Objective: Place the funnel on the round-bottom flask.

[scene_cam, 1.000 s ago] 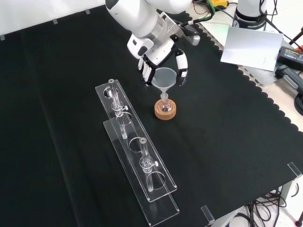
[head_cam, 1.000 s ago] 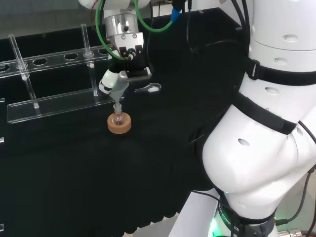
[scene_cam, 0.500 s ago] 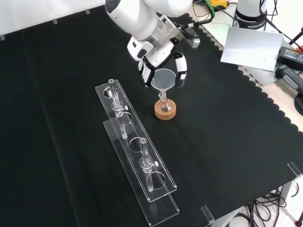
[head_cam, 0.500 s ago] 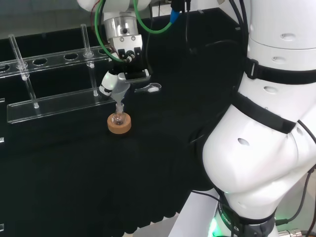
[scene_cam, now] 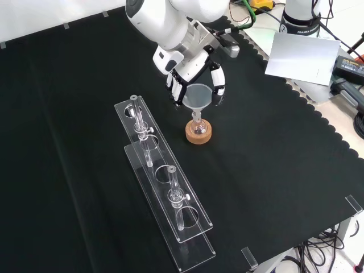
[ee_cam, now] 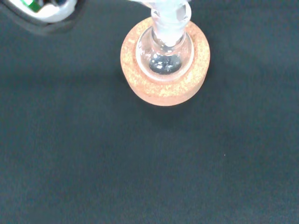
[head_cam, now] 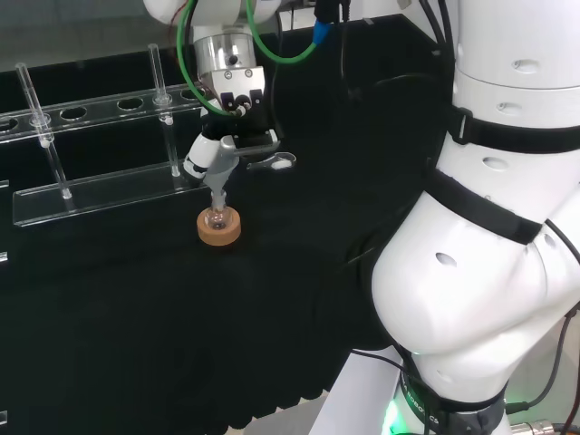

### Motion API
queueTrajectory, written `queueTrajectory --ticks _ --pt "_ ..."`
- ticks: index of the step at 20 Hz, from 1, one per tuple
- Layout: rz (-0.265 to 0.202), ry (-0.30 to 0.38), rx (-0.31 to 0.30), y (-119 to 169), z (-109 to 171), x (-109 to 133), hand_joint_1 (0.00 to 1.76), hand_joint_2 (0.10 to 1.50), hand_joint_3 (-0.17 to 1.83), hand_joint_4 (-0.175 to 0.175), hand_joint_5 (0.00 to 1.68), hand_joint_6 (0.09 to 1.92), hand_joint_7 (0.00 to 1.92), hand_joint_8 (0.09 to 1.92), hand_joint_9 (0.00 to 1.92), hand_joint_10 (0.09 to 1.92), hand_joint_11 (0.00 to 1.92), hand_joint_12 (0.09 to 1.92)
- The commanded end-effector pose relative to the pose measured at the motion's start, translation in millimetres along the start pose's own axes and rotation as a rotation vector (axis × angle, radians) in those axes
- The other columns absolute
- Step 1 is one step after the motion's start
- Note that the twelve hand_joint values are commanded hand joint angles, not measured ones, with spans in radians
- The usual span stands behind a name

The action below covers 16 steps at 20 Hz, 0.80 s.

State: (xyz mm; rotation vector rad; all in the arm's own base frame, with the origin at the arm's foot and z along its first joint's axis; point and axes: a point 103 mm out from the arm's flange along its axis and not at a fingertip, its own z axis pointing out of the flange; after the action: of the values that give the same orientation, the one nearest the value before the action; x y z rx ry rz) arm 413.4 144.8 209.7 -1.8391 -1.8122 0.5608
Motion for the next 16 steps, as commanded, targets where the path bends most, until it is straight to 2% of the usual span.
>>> queueTrajectory --ticks 1,2,4,7,16 --pt "-0.007 -0.008 0.009 1.7 1.6 0.8 0.81 0.72 0.58 -0.057 0.54 0.66 0.63 0.75 0.89 0.51 0.52 1.36" --pt "0.035 -0.017 0.005 1.7 2.0 0.2 0.81 0.72 0.58 -0.057 0.54 0.66 0.63 0.75 0.89 0.51 0.52 1.36" --pt "0.057 -0.046 0.006 3.5 3.2 4.5 0.81 0.72 0.58 -0.057 0.54 0.66 0.63 0.75 0.89 0.51 0.52 1.36" --pt "0.042 -0.016 0.007 4.2 2.7 2.8 0.81 0.72 0.58 -0.058 0.54 0.66 0.63 0.75 0.89 0.51 0.52 1.36" --pt "0.011 -0.016 0.010 3.5 3.1 3.3 0.81 0.72 0.58 -0.059 0.53 0.66 0.62 0.75 0.88 0.51 0.52 1.36"
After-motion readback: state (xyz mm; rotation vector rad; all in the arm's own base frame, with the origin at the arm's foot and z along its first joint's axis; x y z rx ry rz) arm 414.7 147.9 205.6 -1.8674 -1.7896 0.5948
